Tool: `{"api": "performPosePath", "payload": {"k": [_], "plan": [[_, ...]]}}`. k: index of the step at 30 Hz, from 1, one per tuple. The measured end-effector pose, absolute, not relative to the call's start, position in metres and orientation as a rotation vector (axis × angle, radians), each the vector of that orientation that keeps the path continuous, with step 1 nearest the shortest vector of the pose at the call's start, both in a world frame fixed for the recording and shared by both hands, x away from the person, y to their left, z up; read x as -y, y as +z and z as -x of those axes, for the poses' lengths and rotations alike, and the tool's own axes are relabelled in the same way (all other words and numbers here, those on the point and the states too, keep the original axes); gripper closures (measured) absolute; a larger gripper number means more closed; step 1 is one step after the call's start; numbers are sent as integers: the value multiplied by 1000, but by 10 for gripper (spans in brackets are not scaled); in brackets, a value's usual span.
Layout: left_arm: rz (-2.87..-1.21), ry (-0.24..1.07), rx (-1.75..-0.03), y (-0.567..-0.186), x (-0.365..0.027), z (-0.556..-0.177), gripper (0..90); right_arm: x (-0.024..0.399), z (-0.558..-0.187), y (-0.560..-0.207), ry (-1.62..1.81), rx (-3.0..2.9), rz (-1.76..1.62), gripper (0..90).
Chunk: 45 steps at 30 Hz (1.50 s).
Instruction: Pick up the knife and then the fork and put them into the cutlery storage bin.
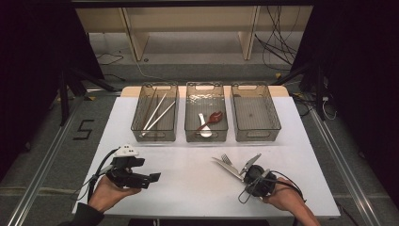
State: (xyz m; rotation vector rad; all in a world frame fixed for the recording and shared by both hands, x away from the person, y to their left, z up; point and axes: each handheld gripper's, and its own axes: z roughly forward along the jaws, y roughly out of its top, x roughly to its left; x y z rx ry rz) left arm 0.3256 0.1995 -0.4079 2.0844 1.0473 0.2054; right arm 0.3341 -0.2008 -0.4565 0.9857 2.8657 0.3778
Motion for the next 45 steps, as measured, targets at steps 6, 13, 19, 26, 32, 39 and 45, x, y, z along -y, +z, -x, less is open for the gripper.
{"api": "performPosePath", "payload": {"k": [6,13,19,26,32,39,45], "plan": [[-2098,211,-1037,-409,-199,-326,156,213,-343,-456,360,-2827,-1010,900],[-2094,215,-1032,-408,-199,-325,156,221,-353,-456,373,-2819,-1043,900],[-2091,220,-1031,-408,-199,-325,156,224,-358,-456,377,-2817,-1052,900],[-2098,222,-1031,-409,-199,-325,155,225,-363,-456,376,-2800,-1071,900],[-2087,230,-1035,-408,-200,-326,156,224,-362,-454,374,-2812,-1072,900],[-2086,227,-1040,-408,-201,-326,156,222,-362,-429,509,-2784,-1025,684],[-2075,238,-1036,-407,-202,-326,156,222,-369,-423,554,-2708,-1064,451]]}}
